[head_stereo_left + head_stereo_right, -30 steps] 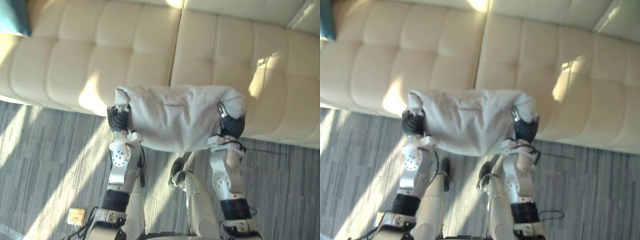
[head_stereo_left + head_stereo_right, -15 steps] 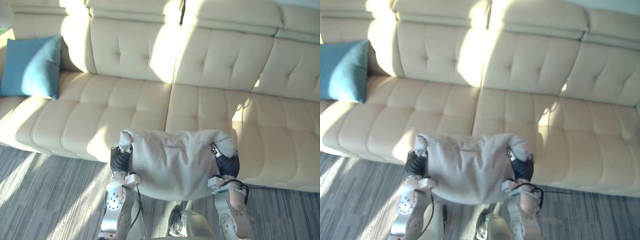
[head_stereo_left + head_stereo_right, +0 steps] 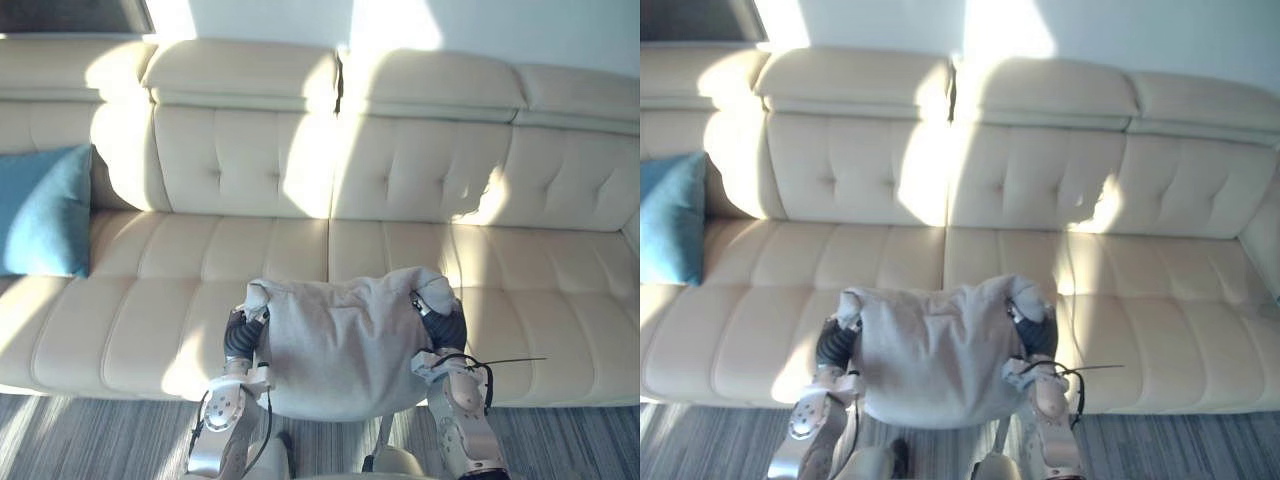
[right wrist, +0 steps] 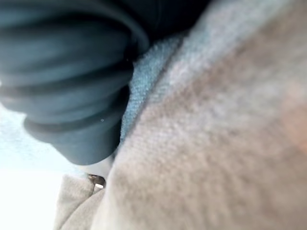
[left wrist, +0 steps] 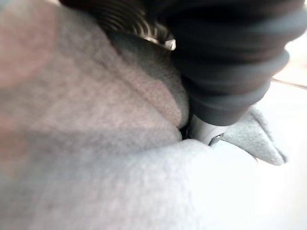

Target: Pick up cushions and gather them together orderly.

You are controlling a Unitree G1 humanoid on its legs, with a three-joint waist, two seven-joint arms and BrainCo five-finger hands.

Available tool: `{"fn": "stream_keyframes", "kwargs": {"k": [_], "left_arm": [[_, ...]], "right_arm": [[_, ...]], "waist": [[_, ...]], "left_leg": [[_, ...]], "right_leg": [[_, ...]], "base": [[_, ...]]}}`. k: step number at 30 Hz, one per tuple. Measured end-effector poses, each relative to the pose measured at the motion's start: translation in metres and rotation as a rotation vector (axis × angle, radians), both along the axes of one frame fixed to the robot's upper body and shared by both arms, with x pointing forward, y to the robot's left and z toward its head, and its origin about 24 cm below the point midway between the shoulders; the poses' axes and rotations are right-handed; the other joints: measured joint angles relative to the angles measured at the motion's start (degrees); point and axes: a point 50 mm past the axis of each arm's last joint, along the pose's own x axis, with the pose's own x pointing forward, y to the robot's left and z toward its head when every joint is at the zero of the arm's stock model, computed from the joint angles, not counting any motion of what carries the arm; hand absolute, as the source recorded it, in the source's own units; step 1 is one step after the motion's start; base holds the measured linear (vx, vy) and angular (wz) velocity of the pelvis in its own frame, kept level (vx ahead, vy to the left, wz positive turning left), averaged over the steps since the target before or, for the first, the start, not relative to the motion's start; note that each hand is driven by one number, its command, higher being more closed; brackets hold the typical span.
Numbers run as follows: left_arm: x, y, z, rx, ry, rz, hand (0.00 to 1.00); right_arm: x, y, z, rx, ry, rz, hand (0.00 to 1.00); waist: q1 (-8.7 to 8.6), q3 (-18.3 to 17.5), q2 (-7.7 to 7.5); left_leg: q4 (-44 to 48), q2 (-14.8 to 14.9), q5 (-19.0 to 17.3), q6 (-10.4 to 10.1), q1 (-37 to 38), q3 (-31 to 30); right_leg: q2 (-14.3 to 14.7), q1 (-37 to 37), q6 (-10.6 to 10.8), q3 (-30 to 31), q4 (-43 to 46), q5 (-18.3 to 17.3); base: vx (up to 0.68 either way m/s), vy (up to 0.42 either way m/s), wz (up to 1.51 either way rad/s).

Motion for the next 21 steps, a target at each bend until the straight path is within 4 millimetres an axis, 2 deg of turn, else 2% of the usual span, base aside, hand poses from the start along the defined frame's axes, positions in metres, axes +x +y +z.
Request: {"fn": "stream_keyframes", "kwargs": {"k": [1, 2, 3, 4, 6, 7, 9, 16, 19, 21], "left_arm": [[0.001, 0.000, 0.001, 0.000, -0.005, 0.001, 1.00], [0.001, 0.001, 0.001, 0.004, -0.007, 0.000, 1.00], [0.001, 0.003, 0.001, 0.013, -0.006, -0.001, 1.00], [0.002, 0.000, -0.002, 0.004, 0.011, -0.003, 1.00], [-0.001, -0.006, -0.005, -0.012, 0.026, -0.008, 1.00], [-0.002, -0.007, -0.004, -0.011, 0.018, -0.016, 1.00], [-0.001, -0.007, -0.004, -0.010, 0.013, -0.019, 1.00], [0.001, -0.014, 0.003, -0.030, -0.014, -0.017, 1.00], [0.017, -0.013, 0.021, -0.028, -0.095, 0.007, 1.00], [0.042, -0.011, 0.050, -0.012, -0.206, 0.065, 1.00]], "right_arm": [[0.001, 0.000, 0.001, -0.001, -0.005, 0.004, 1.00], [0.003, 0.001, 0.003, -0.004, -0.014, 0.010, 1.00], [0.005, 0.001, 0.005, -0.005, -0.022, 0.013, 1.00], [0.009, -0.002, 0.005, -0.022, -0.021, 0.017, 1.00], [0.008, -0.009, 0.001, -0.055, 0.007, 0.016, 1.00], [0.007, -0.010, 0.000, -0.059, 0.013, 0.016, 1.00], [0.007, -0.010, 0.001, -0.045, 0.007, 0.014, 1.00], [0.007, -0.012, 0.006, -0.027, -0.023, -0.012, 1.00], [0.019, -0.006, 0.023, -0.005, -0.088, -0.030, 1.00], [0.045, 0.004, 0.054, -0.027, -0.204, -0.034, 1.00]], "waist": [[-0.06, 0.0, -0.06], [-0.06, -0.2, -0.46], [-0.03, -0.4, -1.33], [-0.26, -0.3, -0.27], [-0.20, -1.5, 2.16], [-0.09, -1.8, 2.68], [-0.01, -2.0, 2.43], [0.15, -2.1, 2.32], [0.77, -1.9, 2.43], [1.19, -0.6, 3.03]], "left_leg": [[-0.2, 0.1, 0.0, -0.1, 0.0, 0.0], [-0.4, 0.0, 0.3, -0.5, -0.3, 0.1], [-0.4, -0.9, 0.4, -1.2, -0.4, 0.1], [0.1, -1.2, -0.8, -3.1, -0.1, -1.5], [-0.6, 1.0, -0.8, -3.6, 0.0, -2.4], [-3.0, 2.2, -0.1, -4.6, 1.4, -2.9], [-5.8, 3.0, 1.1, -5.5, 3.1, -3.0], [-9.5, 3.0, 3.2, -6.4, 3.1, -5.2], [-11.4, 2.5, 5.0, -6.3, 1.7, -6.4], [-11.5, 2.2, 6.3, -6.2, -1.4, -6.6]], "right_leg": [[0.0, -0.7, 0.0, -0.1, -2.3, 0.0], [0.3, -1.2, -0.2, 0.3, -9.1, 0.5], [0.4, -0.2, -0.1, 1.5, -18.0, 5.8], [1.1, 1.0, 0.2, 1.8, -21.2, 8.0], [3.6, 3.9, -0.4, 0.5, -27.1, 10.4], [5.4, 6.7, -1.1, -0.3, -32.1, 12.5], [6.9, 9.0, -1.6, -0.5, -36.4, 14.3], [8.1, 11.0, -1.9, -2.3, -41.9, 16.5], [7.9, 10.0, -2.1, -3.4, -43.5, 17.5], [7.7, 7.0, -2.3, -3.5, -43.6, 18.8]], "base": [[0.07, -0.057, 0.06], [0.05, -0.084, 0.06], [0.08, -0.168, 0.14], [0.07, -0.142, 0.11], [0.08, -0.126, 0.03], [0.10, -0.129, -0.05], [0.07, -0.115, -0.01], [0.05, -0.030, 0.14], [0.00, 0.004, 0.19], [-0.10, 0.013, 0.04]]}}
